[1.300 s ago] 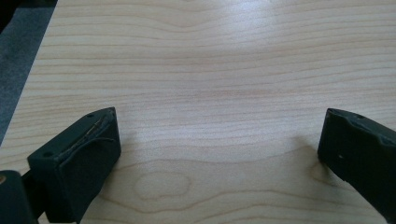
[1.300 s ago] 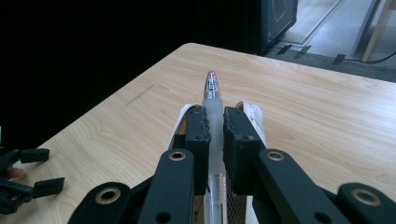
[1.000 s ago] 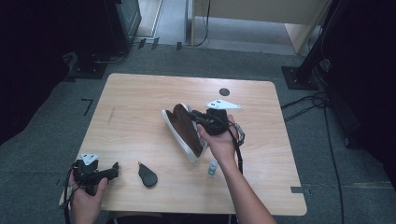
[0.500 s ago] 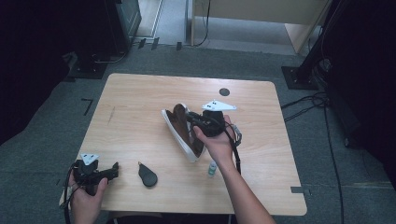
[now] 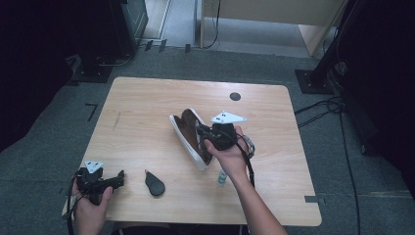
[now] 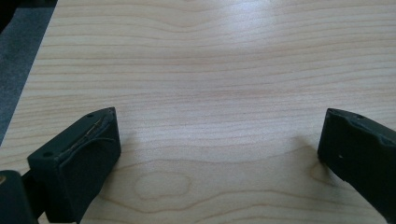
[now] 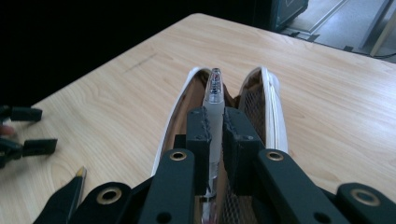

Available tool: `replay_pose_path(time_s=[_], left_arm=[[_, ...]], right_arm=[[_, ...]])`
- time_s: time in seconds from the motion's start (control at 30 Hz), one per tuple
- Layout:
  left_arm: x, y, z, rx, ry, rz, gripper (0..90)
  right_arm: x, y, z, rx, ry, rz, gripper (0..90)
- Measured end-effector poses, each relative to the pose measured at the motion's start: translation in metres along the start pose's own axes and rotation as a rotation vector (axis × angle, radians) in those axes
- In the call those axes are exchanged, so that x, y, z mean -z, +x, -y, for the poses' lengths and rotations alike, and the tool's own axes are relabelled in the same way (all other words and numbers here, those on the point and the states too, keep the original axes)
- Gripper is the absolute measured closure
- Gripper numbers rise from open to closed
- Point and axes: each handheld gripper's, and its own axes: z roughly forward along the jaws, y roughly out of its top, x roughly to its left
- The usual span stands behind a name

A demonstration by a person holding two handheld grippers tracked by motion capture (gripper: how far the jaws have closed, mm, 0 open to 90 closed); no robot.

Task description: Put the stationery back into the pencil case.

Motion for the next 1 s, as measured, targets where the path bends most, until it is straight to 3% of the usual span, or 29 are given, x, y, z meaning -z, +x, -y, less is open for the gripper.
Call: replay_pose_path(time_s=[0.23, 0.4, 0.53, 1.0], left_arm=[[0.000, 0.000, 0.000, -0.001, 0.000, -0.001, 0.0], [0.000, 0.000, 0.000, 0.001, 0.000, 0.000, 0.0], [0.000, 0.000, 0.000, 0.002, -0.002, 0.000, 0.0], [0.000, 0.000, 0.000, 0.002, -0.001, 0.000, 0.0]], right_arm=[[-0.005, 0.001, 0.011, 0.012, 0.071, 0.008, 82.2], [-0.012, -0.001, 0.011, -0.011, 0.085, 0.006, 83.5], [-0.015, 0.000, 0.010, 0.006, 0.106, 0.015, 84.0], [-0.009, -0.001, 0.009, 0.002, 0.068, 0.056, 79.9]])
